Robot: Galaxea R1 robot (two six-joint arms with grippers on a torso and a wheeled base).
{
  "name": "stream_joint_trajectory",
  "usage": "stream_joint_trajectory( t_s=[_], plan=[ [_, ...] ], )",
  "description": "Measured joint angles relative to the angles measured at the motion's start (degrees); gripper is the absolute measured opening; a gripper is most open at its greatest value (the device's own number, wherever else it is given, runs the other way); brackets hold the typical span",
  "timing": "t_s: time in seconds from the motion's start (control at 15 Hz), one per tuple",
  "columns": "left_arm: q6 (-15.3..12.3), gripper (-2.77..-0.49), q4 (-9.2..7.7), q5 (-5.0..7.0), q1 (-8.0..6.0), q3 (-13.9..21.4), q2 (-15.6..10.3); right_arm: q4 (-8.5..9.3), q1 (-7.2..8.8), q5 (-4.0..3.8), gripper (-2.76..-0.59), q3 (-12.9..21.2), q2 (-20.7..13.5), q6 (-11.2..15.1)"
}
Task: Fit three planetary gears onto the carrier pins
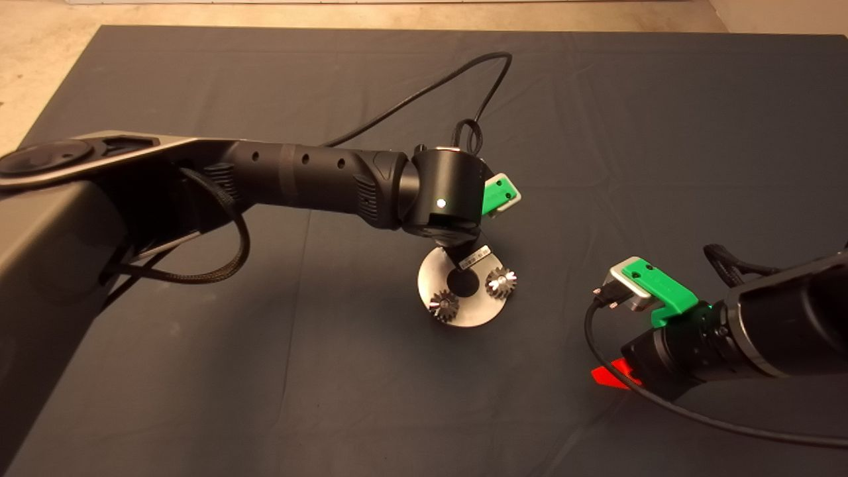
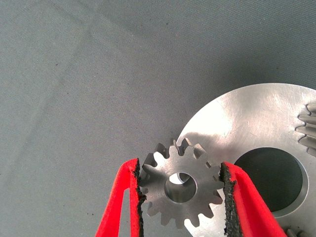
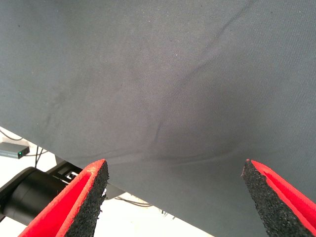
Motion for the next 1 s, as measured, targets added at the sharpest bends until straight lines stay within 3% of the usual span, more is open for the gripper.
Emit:
stream_joint_trajectory(
  t_s=[0.4, 1.0],
  plan=[
    [-0.01, -2.56, -0.15, -0.63, 0.0, 0.38, -0.61, 0.0, 0.0, 0.0, -1.34, 0.0, 0.0, 0.0],
    [-0.04, -2.56, -1.39, -0.34, 0.04, 1.82, -1.4, 0.02, 0.01, 0.02, -1.34, 0.0, 0.0, 0.0]
  ],
)
